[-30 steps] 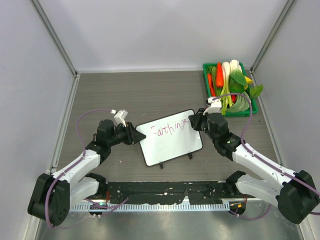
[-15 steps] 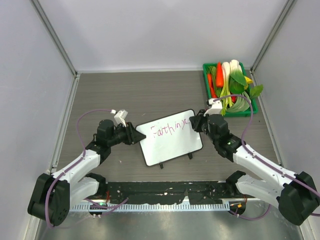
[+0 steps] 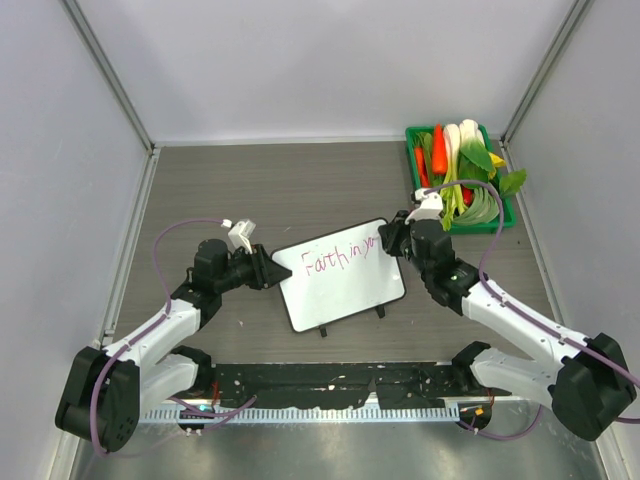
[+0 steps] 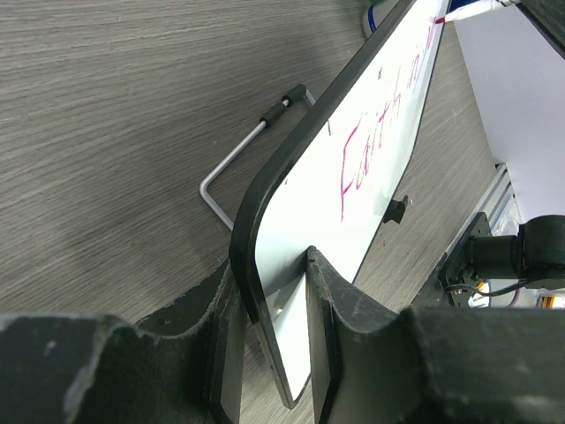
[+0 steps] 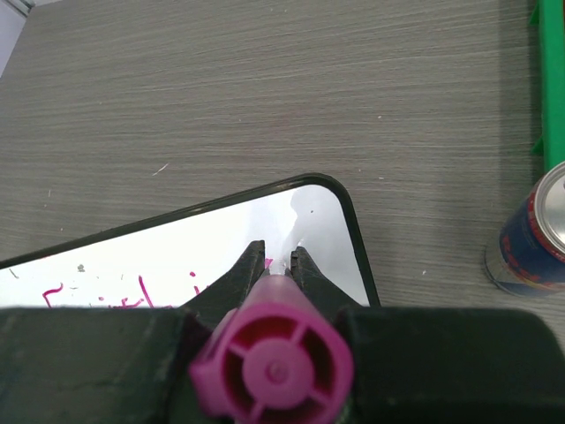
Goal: Write a sentence on the whiteboard
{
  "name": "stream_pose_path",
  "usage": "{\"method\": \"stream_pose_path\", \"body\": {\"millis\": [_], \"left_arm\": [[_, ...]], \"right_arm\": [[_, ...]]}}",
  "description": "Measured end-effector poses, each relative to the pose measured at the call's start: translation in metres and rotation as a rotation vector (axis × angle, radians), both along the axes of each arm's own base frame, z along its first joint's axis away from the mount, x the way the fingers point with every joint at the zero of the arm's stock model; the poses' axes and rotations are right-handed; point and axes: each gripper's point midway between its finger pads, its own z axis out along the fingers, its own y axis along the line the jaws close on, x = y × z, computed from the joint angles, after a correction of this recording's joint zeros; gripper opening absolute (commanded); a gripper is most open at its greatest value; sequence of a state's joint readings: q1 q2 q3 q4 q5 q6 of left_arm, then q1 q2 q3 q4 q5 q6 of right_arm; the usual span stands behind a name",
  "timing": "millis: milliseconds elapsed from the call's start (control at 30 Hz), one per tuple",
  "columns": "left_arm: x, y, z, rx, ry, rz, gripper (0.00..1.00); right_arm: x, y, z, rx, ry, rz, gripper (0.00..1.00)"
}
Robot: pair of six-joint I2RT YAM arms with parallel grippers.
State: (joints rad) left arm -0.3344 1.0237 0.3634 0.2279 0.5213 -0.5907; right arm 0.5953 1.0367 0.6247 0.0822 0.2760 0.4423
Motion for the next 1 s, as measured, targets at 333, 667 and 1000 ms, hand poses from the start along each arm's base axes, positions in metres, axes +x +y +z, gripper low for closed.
{"method": "stream_pose_path", "body": {"millis": [333, 667, 1000], "left_arm": [[0.000, 0.000, 0.000, 0.000, 0.001, 0.000, 0.00], [0.000, 0.000, 0.000, -0.001, -0.001, -0.002, 0.00], [0.000, 0.000, 0.000, -0.002, -0.001, -0.003, 0.00]], "right_arm": [[0.001, 0.006, 0.002, 0.011, 0.001, 0.024, 0.01], [-0.003, 0.002, 0.021, 0.039, -0.043, 0.020, 0.02], [0.001, -0.004, 0.010, 0.016, -0.025, -0.007, 0.01]]}}
